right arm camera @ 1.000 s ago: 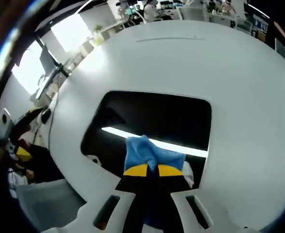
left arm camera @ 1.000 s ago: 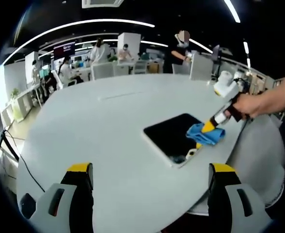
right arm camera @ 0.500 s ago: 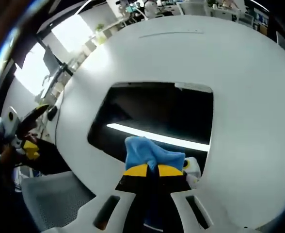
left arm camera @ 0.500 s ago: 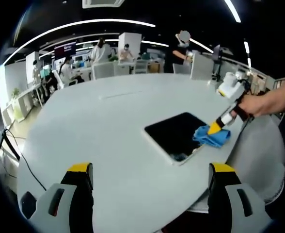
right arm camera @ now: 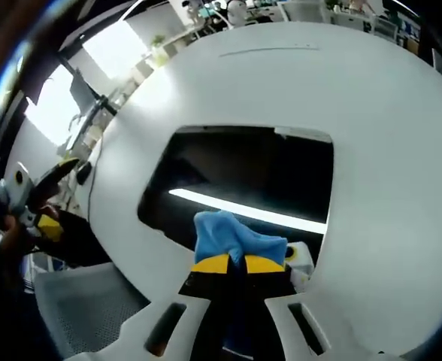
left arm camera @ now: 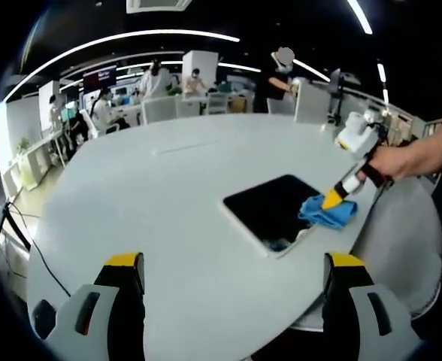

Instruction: Wipe the mirror surface with the cleaning cloth until all visible marks leave the cleaned area.

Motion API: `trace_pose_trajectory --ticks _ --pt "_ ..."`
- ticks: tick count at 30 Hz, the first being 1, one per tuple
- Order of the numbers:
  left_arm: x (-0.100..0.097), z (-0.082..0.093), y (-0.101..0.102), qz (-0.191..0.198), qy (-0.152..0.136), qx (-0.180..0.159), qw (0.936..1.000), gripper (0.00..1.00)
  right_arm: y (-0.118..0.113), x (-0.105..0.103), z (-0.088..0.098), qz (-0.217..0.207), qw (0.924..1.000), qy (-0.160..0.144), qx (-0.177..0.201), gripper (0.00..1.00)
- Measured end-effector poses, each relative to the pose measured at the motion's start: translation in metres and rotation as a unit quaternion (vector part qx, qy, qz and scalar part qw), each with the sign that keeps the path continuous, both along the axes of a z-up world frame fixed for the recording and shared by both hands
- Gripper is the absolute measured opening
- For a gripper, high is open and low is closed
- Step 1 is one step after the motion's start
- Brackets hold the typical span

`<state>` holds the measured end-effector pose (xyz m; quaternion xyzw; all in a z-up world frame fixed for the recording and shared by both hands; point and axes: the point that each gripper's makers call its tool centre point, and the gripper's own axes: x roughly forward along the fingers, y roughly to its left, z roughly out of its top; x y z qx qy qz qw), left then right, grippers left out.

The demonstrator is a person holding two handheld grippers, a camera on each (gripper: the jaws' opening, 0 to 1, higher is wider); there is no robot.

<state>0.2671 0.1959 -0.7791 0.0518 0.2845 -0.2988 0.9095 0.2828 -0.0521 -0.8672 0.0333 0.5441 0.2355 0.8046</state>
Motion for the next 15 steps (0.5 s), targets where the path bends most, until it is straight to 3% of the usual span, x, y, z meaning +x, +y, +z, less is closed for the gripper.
trace_pose_trajectory --ticks 15 --pt "-0.0007 -0.0008 -0.0004 0.003 0.000 -0.004 1.0000 1.00 -0.0098 -0.0016 0.0008 -0.009 1.0000 0.003 0.002 0.00"
